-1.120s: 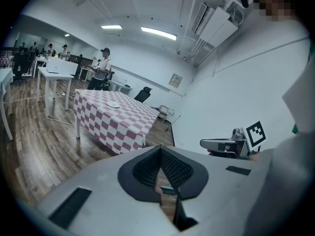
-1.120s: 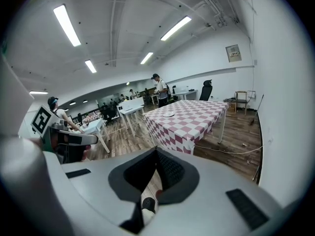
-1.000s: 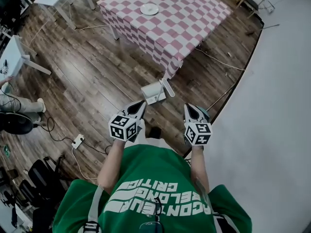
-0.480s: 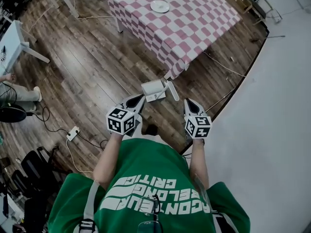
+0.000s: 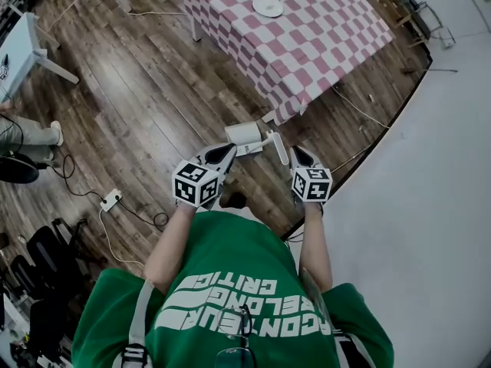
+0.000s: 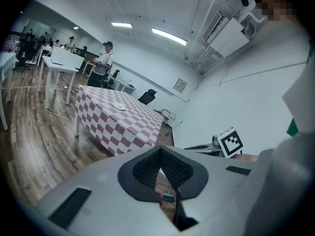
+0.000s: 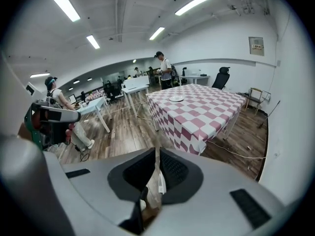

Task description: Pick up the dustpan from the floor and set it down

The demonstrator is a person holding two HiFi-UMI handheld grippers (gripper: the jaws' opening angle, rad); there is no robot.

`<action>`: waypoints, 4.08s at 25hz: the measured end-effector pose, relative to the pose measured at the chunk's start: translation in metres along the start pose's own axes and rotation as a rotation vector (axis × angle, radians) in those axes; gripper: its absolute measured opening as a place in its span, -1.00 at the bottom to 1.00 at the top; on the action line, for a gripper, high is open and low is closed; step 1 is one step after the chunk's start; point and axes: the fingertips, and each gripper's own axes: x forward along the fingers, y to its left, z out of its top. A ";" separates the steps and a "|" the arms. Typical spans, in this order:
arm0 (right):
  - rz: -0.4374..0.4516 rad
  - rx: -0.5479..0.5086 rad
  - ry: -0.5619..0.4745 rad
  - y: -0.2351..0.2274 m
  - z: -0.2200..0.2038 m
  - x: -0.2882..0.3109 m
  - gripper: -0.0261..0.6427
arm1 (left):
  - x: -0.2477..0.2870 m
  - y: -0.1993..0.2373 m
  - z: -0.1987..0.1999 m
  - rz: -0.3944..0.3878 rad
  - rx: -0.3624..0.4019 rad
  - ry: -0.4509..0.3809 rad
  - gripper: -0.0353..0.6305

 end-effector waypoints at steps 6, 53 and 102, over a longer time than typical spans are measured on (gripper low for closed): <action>0.042 -0.006 0.097 -0.002 -0.009 0.038 -0.60 | 0.010 0.014 0.011 0.001 -0.009 -0.007 -0.91; -0.033 -0.178 0.803 -0.023 -0.134 0.186 -0.46 | 0.047 0.131 0.060 -0.007 -0.033 0.065 -0.91; 0.206 -0.488 0.195 -0.019 0.132 0.123 -0.61 | 0.047 0.101 0.115 0.376 -0.046 -0.179 -0.91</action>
